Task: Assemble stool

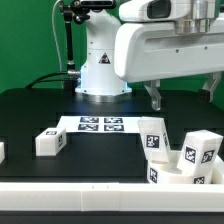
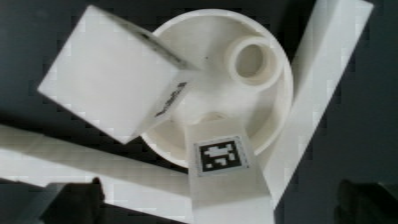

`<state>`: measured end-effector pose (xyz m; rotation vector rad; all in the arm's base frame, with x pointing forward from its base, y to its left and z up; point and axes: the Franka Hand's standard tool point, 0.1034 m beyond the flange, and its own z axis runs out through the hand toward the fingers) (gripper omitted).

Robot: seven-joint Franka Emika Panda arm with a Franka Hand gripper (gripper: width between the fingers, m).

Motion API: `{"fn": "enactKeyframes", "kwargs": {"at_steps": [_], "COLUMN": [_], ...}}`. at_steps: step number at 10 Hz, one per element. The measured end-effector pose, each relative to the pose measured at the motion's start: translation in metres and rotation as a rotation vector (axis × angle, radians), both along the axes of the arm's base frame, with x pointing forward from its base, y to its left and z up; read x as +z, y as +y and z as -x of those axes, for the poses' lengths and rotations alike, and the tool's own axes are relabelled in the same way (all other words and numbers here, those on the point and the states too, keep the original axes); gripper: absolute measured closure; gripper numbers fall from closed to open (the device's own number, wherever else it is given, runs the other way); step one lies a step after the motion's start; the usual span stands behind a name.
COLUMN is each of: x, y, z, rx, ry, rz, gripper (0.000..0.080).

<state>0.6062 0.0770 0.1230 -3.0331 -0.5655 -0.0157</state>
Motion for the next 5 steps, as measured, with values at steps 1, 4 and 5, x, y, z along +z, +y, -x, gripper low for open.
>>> {"fn": "enactKeyframes", "kwargs": {"at_steps": [1, 4, 5], "x": [0.0, -0.004, -0.006], "y": [0.0, -0.007, -0.011], "z": [0.0, 0.001, 0.002], "rx": [0.054, 0.336, 0.457], "ry": [-0.003, -0.012, -0.014], "rz": [0.0, 0.008, 0.014], "gripper": [0.0151, 0.0151, 0.0151]}}
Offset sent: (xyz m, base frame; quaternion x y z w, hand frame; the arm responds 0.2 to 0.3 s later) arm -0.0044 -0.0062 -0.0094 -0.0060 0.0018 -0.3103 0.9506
